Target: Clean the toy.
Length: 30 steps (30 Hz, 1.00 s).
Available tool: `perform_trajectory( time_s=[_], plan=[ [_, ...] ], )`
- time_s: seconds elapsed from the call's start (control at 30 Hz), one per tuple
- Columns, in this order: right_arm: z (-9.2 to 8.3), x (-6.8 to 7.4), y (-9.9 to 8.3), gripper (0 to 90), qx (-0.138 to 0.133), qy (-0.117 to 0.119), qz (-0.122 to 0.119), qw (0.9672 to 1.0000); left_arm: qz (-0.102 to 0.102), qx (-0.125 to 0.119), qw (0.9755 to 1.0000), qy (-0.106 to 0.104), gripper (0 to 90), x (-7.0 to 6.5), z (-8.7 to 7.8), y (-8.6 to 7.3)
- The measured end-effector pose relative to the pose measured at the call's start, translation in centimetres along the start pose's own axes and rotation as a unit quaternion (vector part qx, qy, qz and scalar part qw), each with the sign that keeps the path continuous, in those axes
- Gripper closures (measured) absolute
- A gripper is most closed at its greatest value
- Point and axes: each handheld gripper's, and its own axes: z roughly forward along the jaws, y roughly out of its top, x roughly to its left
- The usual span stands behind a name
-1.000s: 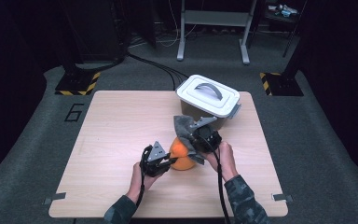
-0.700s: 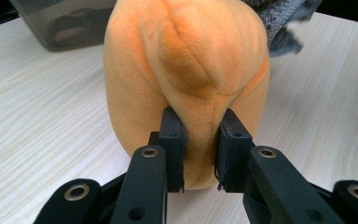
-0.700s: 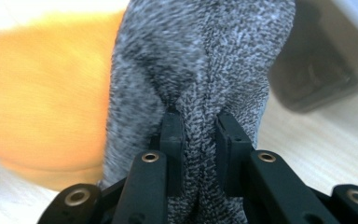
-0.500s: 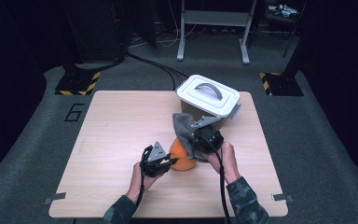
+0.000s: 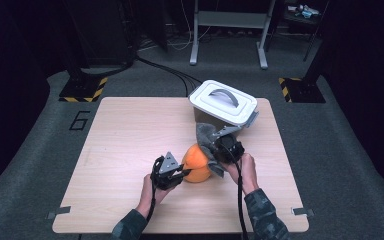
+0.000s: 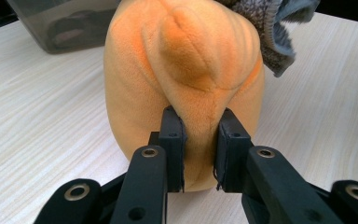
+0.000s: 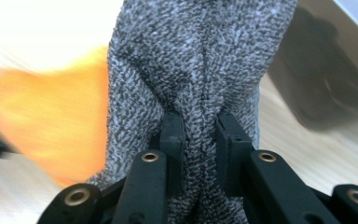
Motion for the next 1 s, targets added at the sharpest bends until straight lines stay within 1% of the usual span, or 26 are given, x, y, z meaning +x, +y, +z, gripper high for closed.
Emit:
perform_trajectory(
  time_s=[0.07,0.1,0.13,0.17,0.2,0.23,0.27,0.3,0.37,0.47,0.57,0.6,0.63,0.67,0.7,0.73,0.77,0.8,0.83,0.87,0.9,0.93,0.97,1.0],
  plan=[
    [0.0,-0.2,-0.4,75.0,0.0,0.007,0.005,1.0,0.001,-0.002,1.0,0.002,75.7,0.0,0.0,0.0],
    [-0.1,-0.2,-0.5,75.0,0.001,0.006,0.008,1.0,-0.001,-0.003,1.0,0.004,75.7,-0.1,0.1,0.0],
    [-0.5,-0.1,-0.7,75.0,-0.001,0.006,0.003,1.0,0.0,-0.001,1.0,0.006,75.7,-0.1,0.0,0.0],
    [-0.8,0.0,-0.8,75.0,0.0,0.009,0.007,0.9999,-0.002,-0.004,0.9999,0.01,75.7,-0.1,0.1,0.0],
    [-0.8,0.0,-0.8,75.0,0.0,0.009,0.007,0.9999,-0.002,-0.004,0.9999,0.01,75.7,-0.1,0.1,0.0],
    [-1.6,0.2,-1.0,74.9,-0.001,0.018,0.003,0.9998,-0.004,-0.003,0.9999,0.012,75.7,0.0,0.0,0.0],
    [-2.0,0.3,-1.1,74.8,0.003,0.017,0.0,0.9998,-0.017,-0.008,0.9997,0.015,75.7,0.2,0.0,0.0],
    [-2.0,0.3,-1.1,74.8,0.003,0.017,0.0,0.9998,-0.024,-0.008,0.9996,0.015,75.7,0.5,-0.1,-0.1],
    [-2.7,0.4,-1.6,74.7,0.006,0.004,-0.005,1.0,-0.035,-0.01,0.9993,0.01,75.6,0.9,-0.2,-0.2],
    [-3.4,-0.1,-2.6,74.4,0.012,-0.004,-0.002,0.9999,-0.035,-0.012,0.9992,0.012,75.6,0.9,-0.2,-0.3],
    [-3.7,-1.0,-4.0,74.3,0.022,-0.012,0.007,0.9997,-0.036,-0.011,0.9992,0.011,75.6,0.9,-0.2,-0.3],
    [-3.8,-1.4,-4.6,74.2,0.029,-0.016,0.014,0.9993,-0.036,-0.012,0.9992,0.011,75.6,0.9,-0.2,-0.3],
    [-3.9,-2.1,-5.7,73.9,0.041,-0.024,0.023,0.9986,-0.036,-0.011,0.9993,0.01,75.5,0.9,-0.2,-0.3],
    [-3.9,-2.1,-5.7,73.9,0.041,-0.024,0.023,0.9986,-0.035,-0.011,0.9993,0.01,75.5,0.9,-0.2,-0.3],
    [-4.0,-2.4,-6.0,73.8,0.045,-0.029,0.031,0.9981,-0.037,-0.011,0.9992,0.008,75.5,0.9,-0.2,-0.3],
    [-4.1,-3.4,-7.0,73.7,0.051,-0.048,0.038,0.9968,-0.037,-0.012,0.9992,0.009,75.3,0.9,-0.2,-0.3],
    [-4.1,-3.4,-7.0,73.7,0.051,-0.048,0.038,0.9968,-0.037,-0.012,0.9992,0.009,75.2,0.9,-0.2,-0.3],
    [-4.2,-4.0,-7.4,73.6,0.056,-0.058,0.044,0.9958,-0.036,-0.011,0.9993,0.008,75.2,0.9,-0.2,-0.3],
    [-4.2,-4.8,-7.8,73.6,0.061,-0.074,0.05,0.9942,-0.034,-0.01,0.9993,0.008,75.2,0.9,-0.2,-0.3],
    [-4.2,-5.5,-8.1,73.5,0.065,-0.082,0.055,0.993,-0.035,-0.01,0.9993,0.007,75.1,0.9,-0.2,-0.3],
    [-4.0,-6.6,-8.6,73.3,0.074,-0.101,0.072,0.9895,-0.034,-0.01,0.9993,0.009,75.1,0.9,-0.2,-0.3],
    [-3.9,-7.2,-8.8,73.2,0.083,-0.117,0.073,0.9869,-0.034,-0.01,0.9993,0.009,75.2,0.9,-0.2,-0.3],
    [-3.9,-7.2,-8.8,73.2,0.083,-0.117,0.073,0.9869,-0.036,-0.01,0.9993,0.008,75.2,0.9,-0.2,-0.3],
    [-3.4,-8.5,-9.2,73.2,0.089,-0.132,0.079,0.9841,-0.036,-0.01,0.9993,0.008,75.1,0.9,-0.2,-0.3]
  ],
)
